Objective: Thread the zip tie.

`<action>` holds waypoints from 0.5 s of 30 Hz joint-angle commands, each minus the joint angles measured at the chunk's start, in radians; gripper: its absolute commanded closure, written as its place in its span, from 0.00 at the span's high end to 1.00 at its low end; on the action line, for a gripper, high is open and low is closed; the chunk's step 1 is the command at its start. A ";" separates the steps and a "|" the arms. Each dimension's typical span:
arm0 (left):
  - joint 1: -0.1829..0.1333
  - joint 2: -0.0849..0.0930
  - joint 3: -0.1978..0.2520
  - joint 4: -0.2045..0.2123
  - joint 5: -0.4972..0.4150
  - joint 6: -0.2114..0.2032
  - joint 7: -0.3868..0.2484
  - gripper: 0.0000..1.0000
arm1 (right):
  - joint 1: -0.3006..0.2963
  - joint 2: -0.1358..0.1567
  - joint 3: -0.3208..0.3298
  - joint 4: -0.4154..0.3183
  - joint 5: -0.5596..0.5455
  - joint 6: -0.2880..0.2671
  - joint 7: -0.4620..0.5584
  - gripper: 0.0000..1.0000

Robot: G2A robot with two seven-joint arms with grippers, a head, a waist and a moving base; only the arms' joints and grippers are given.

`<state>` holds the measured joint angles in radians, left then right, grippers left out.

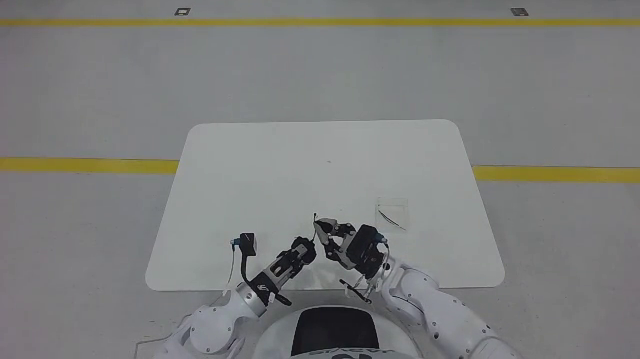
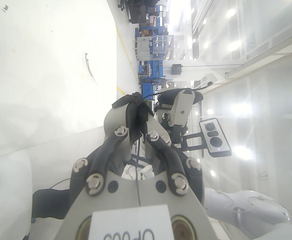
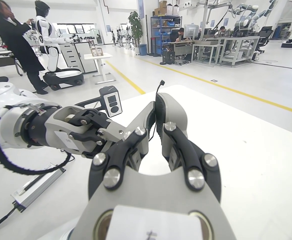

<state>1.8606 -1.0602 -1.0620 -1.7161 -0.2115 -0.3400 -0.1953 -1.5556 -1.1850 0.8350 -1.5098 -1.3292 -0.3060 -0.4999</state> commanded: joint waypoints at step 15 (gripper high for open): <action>0.000 0.000 0.000 0.000 0.000 0.000 0.000 0.00 | 0.000 -0.004 0.000 -0.001 -0.010 -0.021 -0.003 0.00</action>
<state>1.8606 -1.0602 -1.0620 -1.7161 -0.2115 -0.3400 -0.1953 -1.5565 -1.1884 0.8351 -1.5111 -1.3382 -0.3260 -0.5025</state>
